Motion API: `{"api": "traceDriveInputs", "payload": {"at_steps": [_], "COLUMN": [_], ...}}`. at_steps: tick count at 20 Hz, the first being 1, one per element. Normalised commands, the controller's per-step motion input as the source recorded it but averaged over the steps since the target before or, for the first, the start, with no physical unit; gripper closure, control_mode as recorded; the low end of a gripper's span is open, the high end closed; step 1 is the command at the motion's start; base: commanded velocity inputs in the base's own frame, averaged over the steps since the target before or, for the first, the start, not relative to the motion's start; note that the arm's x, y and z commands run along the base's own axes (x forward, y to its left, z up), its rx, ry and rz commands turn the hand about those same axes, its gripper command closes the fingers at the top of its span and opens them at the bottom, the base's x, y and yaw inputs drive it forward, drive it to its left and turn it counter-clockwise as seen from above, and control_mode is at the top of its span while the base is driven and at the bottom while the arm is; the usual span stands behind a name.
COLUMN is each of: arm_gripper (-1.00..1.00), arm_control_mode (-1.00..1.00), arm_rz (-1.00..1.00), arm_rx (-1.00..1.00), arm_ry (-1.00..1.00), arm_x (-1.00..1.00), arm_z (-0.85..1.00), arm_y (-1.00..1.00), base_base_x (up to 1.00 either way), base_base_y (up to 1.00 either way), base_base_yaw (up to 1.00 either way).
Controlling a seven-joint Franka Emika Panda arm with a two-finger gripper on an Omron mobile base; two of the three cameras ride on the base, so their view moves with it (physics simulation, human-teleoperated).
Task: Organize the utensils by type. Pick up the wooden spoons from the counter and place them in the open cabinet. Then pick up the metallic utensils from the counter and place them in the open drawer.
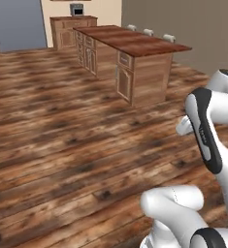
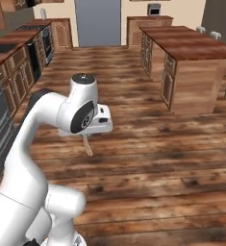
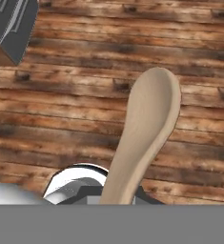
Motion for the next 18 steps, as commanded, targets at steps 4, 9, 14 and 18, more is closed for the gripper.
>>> {"api": "traceDriveInputs", "payload": {"at_steps": [4,9,14,18], "arm_gripper": [1.00,1.00,1.00,1.00], "arm_control_mode": [1.00,1.00,1.00,1.00], "arm_rz": [0.00,0.00,0.00,0.00], "arm_rx": [0.00,0.00,0.00,0.00], "arm_ry": [0.00,0.00,0.00,0.00], "arm_x": [0.00,0.00,0.00,0.00], "arm_z": [0.00,0.00,0.00,0.00], "arm_y": [0.00,0.00,0.00,0.00], "base_base_x": [0.96,1.00,1.00,1.00], "base_base_y": [0.28,0.22,0.02,0.00], "base_base_yaw": [-0.17,0.01,0.21,0.22]}}
